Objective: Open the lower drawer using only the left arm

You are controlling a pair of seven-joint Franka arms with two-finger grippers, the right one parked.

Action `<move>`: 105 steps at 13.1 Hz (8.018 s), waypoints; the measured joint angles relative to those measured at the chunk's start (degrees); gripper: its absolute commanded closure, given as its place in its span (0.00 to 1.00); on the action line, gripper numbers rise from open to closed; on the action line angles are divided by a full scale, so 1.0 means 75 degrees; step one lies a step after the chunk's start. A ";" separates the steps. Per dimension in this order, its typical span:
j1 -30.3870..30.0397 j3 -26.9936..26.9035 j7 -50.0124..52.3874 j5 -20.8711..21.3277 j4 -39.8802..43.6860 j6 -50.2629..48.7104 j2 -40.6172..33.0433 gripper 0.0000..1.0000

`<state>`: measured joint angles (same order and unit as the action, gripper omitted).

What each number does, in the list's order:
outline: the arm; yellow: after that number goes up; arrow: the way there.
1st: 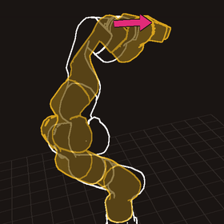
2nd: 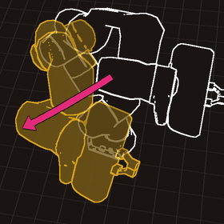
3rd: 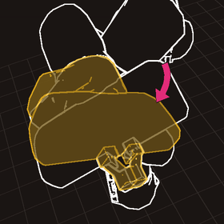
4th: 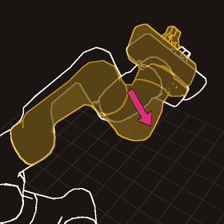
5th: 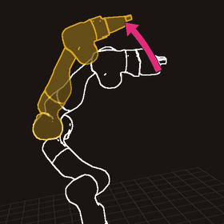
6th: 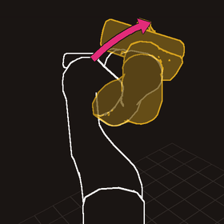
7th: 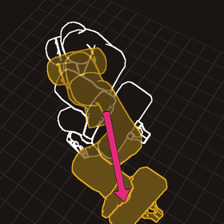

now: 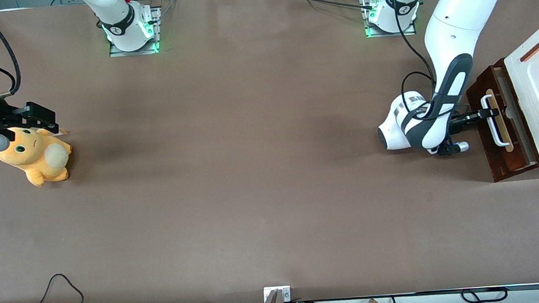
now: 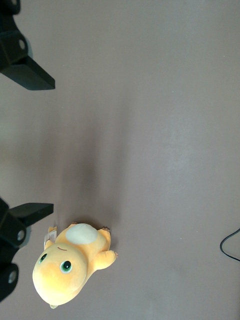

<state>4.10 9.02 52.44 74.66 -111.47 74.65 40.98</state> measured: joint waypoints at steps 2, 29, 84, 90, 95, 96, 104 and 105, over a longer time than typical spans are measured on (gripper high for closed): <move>0.0000 0.0004 0.0003 -0.0011 0.0005 -0.0003 0.0000 0.86; 0.0853 0.0029 0.0245 -0.0998 0.0300 -0.0126 -0.0006 0.88; 0.0413 -0.0628 -0.3943 -0.6213 0.2550 0.1038 -0.2483 0.00; -0.0636 -0.0651 -0.5774 -0.7985 0.3909 0.1165 -0.3349 0.00; -0.1203 -0.0547 -0.5996 -0.9070 0.4532 0.1150 -0.3838 0.00; -0.1198 -0.0489 -0.5993 -0.9156 0.4534 0.1151 -0.3870 0.00; -0.1211 -0.0435 -0.6144 -0.9474 0.3672 0.2042 -0.4306 0.00; -0.1212 -0.0436 -0.6158 -0.9475 0.3594 0.2058 -0.4377 0.00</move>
<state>-4.99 5.75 6.25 3.60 -84.52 90.09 8.15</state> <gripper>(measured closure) 0.000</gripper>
